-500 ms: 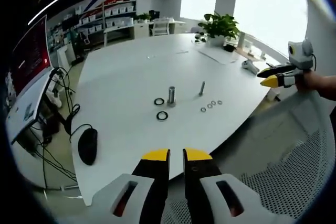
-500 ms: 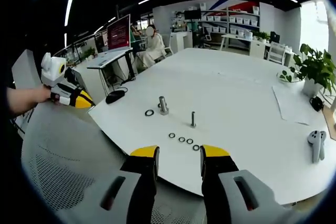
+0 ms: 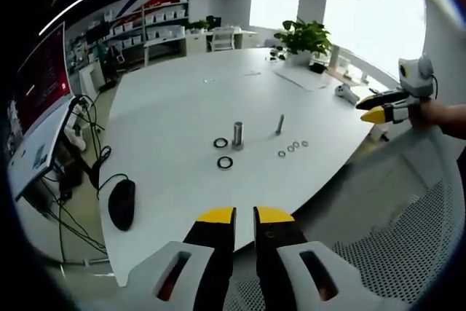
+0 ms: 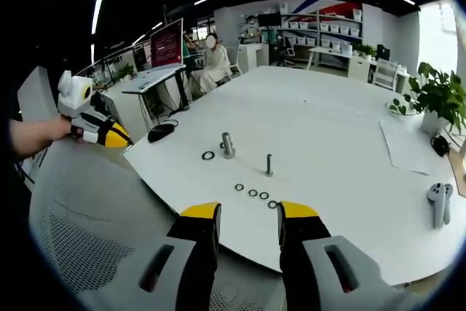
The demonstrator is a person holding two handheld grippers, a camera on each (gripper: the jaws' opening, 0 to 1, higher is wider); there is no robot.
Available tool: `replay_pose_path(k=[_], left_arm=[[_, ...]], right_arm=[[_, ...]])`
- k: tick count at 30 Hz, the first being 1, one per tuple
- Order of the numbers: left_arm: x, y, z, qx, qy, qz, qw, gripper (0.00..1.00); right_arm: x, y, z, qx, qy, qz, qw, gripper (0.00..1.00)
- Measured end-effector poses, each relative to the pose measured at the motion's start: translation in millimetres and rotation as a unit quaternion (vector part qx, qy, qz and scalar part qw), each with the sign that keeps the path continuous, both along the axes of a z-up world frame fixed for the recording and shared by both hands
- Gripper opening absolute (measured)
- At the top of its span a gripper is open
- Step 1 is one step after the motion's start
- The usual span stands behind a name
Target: Place the washer onto the threaded stud by aligning its center hole with the stud, sliding it down to the base, and recovering from edge contact or off-axis alignment until the washer reaches the visible bottom stop.
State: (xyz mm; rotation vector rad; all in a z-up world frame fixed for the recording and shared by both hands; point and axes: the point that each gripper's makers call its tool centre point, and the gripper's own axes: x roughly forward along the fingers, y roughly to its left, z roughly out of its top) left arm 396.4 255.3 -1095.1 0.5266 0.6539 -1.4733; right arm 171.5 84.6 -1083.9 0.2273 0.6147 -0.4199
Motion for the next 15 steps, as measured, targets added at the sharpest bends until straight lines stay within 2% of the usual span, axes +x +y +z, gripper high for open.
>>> replay_pose_path(k=[15], left_arm=[[-4.9,-0.3,-1.3,0.006,-0.001,-0.008,1.0,0.07]], right_arm=[[-0.4,0.3,-0.9,0.001,0.002,0.002,1.0,0.34]])
